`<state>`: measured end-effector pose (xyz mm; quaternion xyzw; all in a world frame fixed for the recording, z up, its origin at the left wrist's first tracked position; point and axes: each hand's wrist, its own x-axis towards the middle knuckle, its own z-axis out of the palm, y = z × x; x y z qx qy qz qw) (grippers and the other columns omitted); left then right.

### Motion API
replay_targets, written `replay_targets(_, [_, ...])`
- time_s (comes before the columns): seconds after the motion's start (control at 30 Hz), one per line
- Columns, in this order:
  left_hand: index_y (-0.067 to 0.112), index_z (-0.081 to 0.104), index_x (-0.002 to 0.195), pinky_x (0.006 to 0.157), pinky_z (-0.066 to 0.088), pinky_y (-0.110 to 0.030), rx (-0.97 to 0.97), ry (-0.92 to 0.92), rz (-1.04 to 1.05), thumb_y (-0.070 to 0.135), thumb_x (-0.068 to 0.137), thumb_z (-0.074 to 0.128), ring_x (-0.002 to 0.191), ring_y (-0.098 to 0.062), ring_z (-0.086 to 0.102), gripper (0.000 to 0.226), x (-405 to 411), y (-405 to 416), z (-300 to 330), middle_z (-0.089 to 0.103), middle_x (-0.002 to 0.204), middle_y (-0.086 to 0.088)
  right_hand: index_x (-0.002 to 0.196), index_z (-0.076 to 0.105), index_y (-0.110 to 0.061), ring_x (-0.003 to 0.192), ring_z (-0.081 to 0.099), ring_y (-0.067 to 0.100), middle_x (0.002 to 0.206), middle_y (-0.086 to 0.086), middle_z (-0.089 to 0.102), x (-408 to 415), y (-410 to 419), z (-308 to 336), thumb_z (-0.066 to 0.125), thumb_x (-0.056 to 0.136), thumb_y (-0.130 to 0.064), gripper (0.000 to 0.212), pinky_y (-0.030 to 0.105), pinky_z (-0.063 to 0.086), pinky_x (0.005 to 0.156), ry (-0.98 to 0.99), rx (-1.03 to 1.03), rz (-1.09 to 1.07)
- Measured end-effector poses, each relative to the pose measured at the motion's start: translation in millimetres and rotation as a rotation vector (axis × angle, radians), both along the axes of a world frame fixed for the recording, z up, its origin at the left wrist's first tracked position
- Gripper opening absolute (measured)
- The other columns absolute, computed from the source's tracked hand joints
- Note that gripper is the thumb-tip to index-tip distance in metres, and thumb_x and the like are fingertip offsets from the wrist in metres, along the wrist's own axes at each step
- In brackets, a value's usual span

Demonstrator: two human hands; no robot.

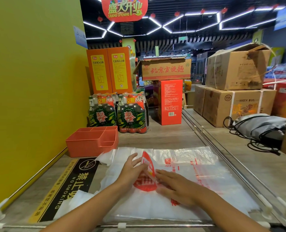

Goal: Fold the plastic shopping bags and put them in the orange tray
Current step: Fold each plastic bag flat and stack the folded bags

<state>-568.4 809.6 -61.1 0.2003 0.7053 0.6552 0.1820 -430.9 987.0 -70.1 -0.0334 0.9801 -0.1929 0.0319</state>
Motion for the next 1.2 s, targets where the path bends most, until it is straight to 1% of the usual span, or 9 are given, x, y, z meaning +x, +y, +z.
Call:
replay_targets(0.23, [0.022, 0.047, 0.145, 0.092, 0.057, -0.038, -0.066, 0.042, 0.152, 0.017, 0.109, 0.038, 0.111, -0.023, 0.064, 0.037, 18, 28, 2, 0.063, 0.128, -0.008, 0.159, 0.021, -0.038, 0.151, 0.006, 0.0, 0.166, -0.02, 0.013, 1, 7, 1, 0.032, 0.1, -0.068, 0.067, 0.036, 0.011, 0.126, 0.068, -0.029, -0.033])
replay_targets(0.3, [0.024, 0.043, 0.149, 0.095, 0.057, -0.042, -0.085, 0.113, 0.23, 0.018, 0.109, 0.034, 0.117, -0.026, 0.061, 0.041, 10, 24, 7, 0.059, 0.137, -0.008, 0.156, 0.032, -0.034, 0.145, 0.004, -0.008, 0.164, -0.019, 0.019, 6, 10, 5, 0.031, 0.103, -0.06, 0.058, 0.023, 0.003, 0.125, 0.12, 0.018, -0.05])
replay_targets(0.4, [0.029, 0.038, 0.153, 0.096, 0.056, -0.039, -0.132, 0.253, 0.253, 0.017, 0.109, 0.032, 0.118, -0.022, 0.061, 0.045, -1, 15, 14, 0.057, 0.139, -0.004, 0.147, 0.048, -0.026, 0.141, 0.019, -0.007, 0.156, -0.007, 0.04, 11, 15, 10, 0.03, 0.107, -0.049, 0.05, -0.008, -0.006, 0.097, 0.102, 0.033, -0.063])
replay_targets(0.5, [0.037, 0.036, 0.153, 0.076, 0.056, -0.021, -0.236, 0.446, 0.078, 0.02, 0.109, 0.033, 0.093, -0.008, 0.064, 0.046, 3, 8, 12, 0.059, 0.129, 0.0, 0.151, 0.041, -0.034, 0.147, 0.016, -0.002, 0.161, -0.014, 0.031, 8, 16, 5, 0.029, 0.104, -0.058, 0.054, 0.013, 0.007, 0.115, 0.048, 0.0, -0.079])
replay_targets(0.6, [0.039, 0.028, 0.156, 0.119, 0.033, -0.036, -0.551, 0.788, -0.206, 0.032, 0.109, 0.033, 0.145, -0.016, 0.036, 0.048, 6, 9, -5, 0.033, 0.161, 0.007, 0.154, 0.037, -0.035, 0.152, 0.013, 0.004, 0.164, -0.015, 0.024, 2, 15, 0, 0.03, 0.103, -0.06, 0.057, 0.032, 0.011, 0.124, 0.022, -0.005, -0.089])
replay_targets(0.67, [0.029, 0.02, 0.159, 0.126, 0.009, -0.035, -0.814, 0.945, -0.32, 0.041, 0.108, 0.029, 0.155, -0.015, 0.009, 0.053, 9, 14, -16, 0.014, 0.168, 0.004, 0.152, 0.04, -0.036, 0.15, 0.018, 0.003, 0.163, -0.015, 0.027, 1, 16, -1, 0.03, 0.104, -0.06, 0.055, 0.034, 0.014, 0.125, 0.033, -0.018, -0.064])
replay_targets(0.83, [0.026, 0.003, 0.161, 0.126, -0.004, -0.039, -1.009, 0.91, -0.432, 0.057, 0.105, 0.016, 0.155, -0.015, -0.011, 0.066, 6, 20, -23, -0.006, 0.169, 0.001, 0.152, 0.04, -0.032, 0.147, 0.027, 0.007, 0.162, -0.013, 0.03, 5, 19, 2, 0.036, 0.105, -0.054, 0.053, 0.029, 0.021, 0.119, 0.052, 0.017, -0.148])
replay_targets(1.1, [0.025, -0.006, 0.161, 0.125, -0.008, -0.039, -1.021, 0.808, -0.44, 0.056, 0.106, 0.015, 0.152, -0.017, -0.022, 0.067, 1, 16, -22, -0.019, 0.167, -0.002, 0.158, 0.023, -0.039, 0.153, 0.012, 0.006, 0.166, -0.019, 0.014, 0, 12, -3, 0.028, 0.101, -0.066, 0.063, 0.035, 0.011, 0.125, 0.003, 0.023, -0.095])
replay_targets(1.2, [0.021, 0.006, 0.161, 0.126, 0.002, -0.046, -0.974, 0.673, -0.284, 0.051, 0.107, 0.021, 0.155, -0.03, -0.009, 0.064, -6, 13, -21, -0.002, 0.168, -0.011, 0.157, 0.025, -0.039, 0.153, 0.013, 0.008, 0.165, -0.019, 0.015, -1, 13, -2, 0.028, 0.1, -0.067, 0.064, 0.037, 0.011, 0.125, -0.017, 0.011, -0.114])
